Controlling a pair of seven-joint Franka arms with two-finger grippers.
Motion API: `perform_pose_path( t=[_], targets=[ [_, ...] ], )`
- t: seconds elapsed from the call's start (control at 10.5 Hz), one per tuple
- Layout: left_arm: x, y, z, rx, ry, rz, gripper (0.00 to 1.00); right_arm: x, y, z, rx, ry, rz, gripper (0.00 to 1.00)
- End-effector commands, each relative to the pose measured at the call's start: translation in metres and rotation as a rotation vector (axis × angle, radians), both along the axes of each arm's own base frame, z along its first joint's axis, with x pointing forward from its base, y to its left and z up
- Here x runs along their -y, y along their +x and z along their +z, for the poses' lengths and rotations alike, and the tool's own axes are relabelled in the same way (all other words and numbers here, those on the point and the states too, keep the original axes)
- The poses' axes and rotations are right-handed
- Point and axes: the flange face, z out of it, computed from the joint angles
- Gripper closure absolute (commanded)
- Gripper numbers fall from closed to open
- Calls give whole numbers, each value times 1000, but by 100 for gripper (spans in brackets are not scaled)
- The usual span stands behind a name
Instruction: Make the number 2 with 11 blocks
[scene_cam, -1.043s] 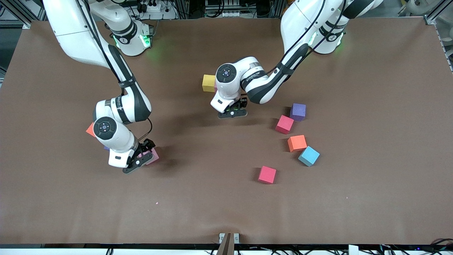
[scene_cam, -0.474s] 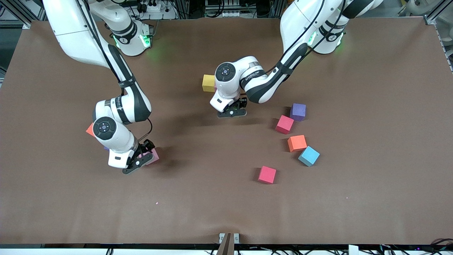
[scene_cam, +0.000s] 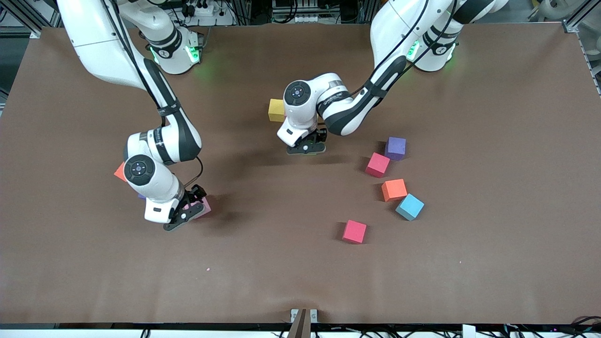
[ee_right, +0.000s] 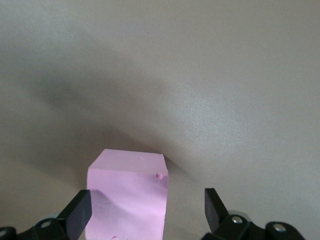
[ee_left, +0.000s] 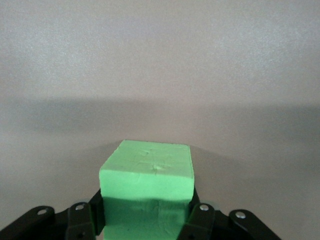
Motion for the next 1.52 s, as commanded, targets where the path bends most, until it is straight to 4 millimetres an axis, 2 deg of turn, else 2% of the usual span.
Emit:
perform_pose_path(
  t=[0.0,0.09,0.19,0.38,0.57,0.66,0.85,1.04,1.14,1.23,1.33,1.42],
  targets=[
    [-4,-9,-7,11,18,-30,22,-5,3,9,-36,11,-17,0],
    [-7,-3,-3,13,17,-15,0,-5,1,5,-42,9,-16,0],
    [-6,-1,0,18,15,-6,0,-4,1,3,-45,8,-17,0],
    [-8,7,18,44,5,4,0,-4,-1,-6,-45,10,-20,0],
    [-16,26,52,90,-24,40,0,-4,-2,-19,-46,21,-28,0],
    [-25,41,69,108,-39,69,0,-3,-3,-25,-52,20,-31,0],
    [-59,85,95,141,-67,165,0,-3,-3,-38,-47,21,-30,0],
    [-83,125,113,169,-97,226,0,-5,-4,-38,-49,20,-26,0],
    [-85,134,117,183,-102,219,0,-8,-8,-43,-55,18,-20,29],
    [-97,144,117,185,-98,173,0,-13,-11,-44,-56,18,-11,62],
    [-119,164,112,179,-93,116,0,-14,-15,-45,-64,15,1,80],
    [-125,178,109,177,-102,38,0,-26,-19,-41,-67,14,25,81]
  ],
)
